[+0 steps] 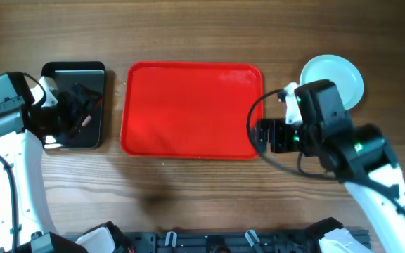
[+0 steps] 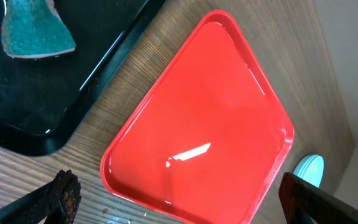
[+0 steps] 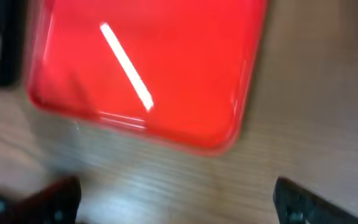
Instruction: Clean dirty plates on tray and stack at the side
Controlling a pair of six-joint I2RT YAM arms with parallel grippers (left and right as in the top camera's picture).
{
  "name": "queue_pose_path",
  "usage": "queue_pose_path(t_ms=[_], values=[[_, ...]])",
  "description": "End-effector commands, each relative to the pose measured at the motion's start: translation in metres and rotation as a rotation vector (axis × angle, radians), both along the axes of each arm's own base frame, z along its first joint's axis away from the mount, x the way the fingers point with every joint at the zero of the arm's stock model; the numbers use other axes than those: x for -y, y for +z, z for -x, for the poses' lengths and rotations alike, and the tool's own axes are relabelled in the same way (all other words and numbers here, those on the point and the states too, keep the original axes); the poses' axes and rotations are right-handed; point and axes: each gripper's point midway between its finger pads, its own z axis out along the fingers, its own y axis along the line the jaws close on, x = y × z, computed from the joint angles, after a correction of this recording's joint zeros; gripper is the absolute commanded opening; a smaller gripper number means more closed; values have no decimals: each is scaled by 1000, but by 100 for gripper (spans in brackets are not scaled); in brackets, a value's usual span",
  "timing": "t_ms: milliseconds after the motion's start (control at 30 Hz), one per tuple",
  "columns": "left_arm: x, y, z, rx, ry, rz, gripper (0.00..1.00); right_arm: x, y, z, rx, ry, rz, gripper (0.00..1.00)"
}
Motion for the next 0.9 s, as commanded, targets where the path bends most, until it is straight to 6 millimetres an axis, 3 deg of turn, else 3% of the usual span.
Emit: queue_pose_path(t_ms=[0, 133, 267, 400, 533, 600, 667, 767, 867], values=[[2, 2, -1, 6, 0, 16, 100, -8, -4, -5, 265, 99, -103, 100], [2, 2, -1, 6, 0, 16, 100, 18, -4, -8, 639, 15, -232, 100], [2, 2, -1, 6, 0, 16, 100, 47, 13, 1, 966, -65, -252, 100], [2, 2, -1, 6, 0, 16, 100, 67, -9, -2, 1036, -177, -283, 100], [2, 2, -1, 6, 0, 16, 100, 78, -13, -2, 1134, -218, -271, 100], [2, 2, -1, 6, 0, 16, 100, 94, -15, -6, 1137, -304, -222, 100], [2, 2, -1, 6, 0, 16, 100, 118, -30, -9, 1092, -432, -131, 100], [2, 2, -1, 6, 0, 16, 100, 119, -31, -9, 1136, -329, 41, 100], [2, 2, -1, 6, 0, 16, 100, 119, -30, -9, 1141, -318, 58, 100]])
